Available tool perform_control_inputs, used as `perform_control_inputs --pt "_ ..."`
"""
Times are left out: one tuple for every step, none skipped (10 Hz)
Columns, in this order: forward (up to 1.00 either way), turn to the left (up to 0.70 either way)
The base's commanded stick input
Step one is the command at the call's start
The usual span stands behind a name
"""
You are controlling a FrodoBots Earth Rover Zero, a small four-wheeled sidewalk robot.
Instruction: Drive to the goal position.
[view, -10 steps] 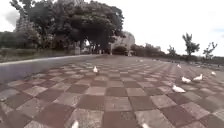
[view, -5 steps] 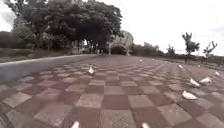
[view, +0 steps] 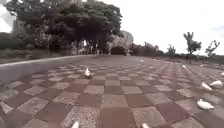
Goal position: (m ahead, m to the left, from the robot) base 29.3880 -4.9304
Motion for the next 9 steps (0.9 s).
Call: perform_control_inputs --pt "0.70 0.00" --pt "0.70 0.00" --pt "0.70 0.00" --pt "0.70 0.00" --pt "0.70 0.00" --pt "0.70 0.00" --pt "0.70 0.00" --pt "0.70 0.00" --pt "0.70 0.00"
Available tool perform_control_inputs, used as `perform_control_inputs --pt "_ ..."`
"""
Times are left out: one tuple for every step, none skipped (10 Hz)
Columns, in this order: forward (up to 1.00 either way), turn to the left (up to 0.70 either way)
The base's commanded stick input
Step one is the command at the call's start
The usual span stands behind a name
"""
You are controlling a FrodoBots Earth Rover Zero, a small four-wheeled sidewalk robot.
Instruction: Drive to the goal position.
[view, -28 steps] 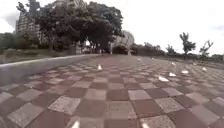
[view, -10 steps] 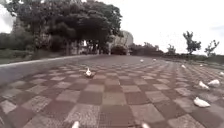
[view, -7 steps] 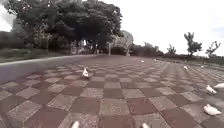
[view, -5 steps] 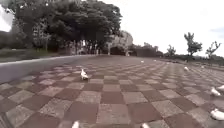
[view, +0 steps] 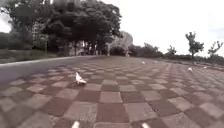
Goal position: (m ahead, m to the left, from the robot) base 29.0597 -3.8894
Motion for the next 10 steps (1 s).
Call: perform_control_inputs --pt "0.70 0.00" --pt "0.70 0.00" --pt "0.70 0.00" --pt "0.70 0.00" --pt "0.70 0.00" --pt "0.70 0.00" --pt "0.70 0.00" --pt "0.70 0.00" --pt "0.70 0.00" --pt "0.70 0.00"
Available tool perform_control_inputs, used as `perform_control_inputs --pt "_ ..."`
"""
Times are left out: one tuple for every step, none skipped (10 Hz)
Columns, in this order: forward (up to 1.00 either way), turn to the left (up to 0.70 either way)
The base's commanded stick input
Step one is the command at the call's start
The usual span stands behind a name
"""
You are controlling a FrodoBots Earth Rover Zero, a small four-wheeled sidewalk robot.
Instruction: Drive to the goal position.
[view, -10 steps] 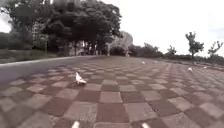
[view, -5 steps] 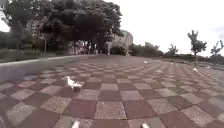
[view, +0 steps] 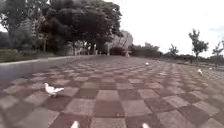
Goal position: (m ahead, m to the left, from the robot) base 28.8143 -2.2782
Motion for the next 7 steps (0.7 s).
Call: perform_control_inputs --pt "0.70 0.00" --pt "0.70 0.00" --pt "0.70 0.00" --pt "0.70 0.00" --pt "0.70 0.00" --pt "0.70 0.00" --pt "0.70 0.00"
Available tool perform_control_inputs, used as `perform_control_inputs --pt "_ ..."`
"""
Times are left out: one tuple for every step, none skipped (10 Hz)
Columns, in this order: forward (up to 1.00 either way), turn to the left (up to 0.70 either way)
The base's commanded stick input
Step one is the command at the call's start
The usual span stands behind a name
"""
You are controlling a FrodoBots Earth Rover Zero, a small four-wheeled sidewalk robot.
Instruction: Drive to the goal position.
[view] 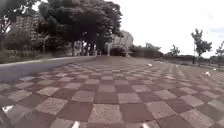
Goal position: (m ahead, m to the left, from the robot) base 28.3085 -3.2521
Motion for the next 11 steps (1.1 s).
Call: perform_control_inputs --pt "0.70 0.00" --pt "0.70 0.00" --pt "0.70 0.00" --pt "0.70 0.00" --pt "0.70 0.00" --pt "0.70 0.00" --pt "0.70 0.00" --pt "0.70 0.00" --pt "0.70 0.00" --pt "0.70 0.00" --pt "0.70 0.00"
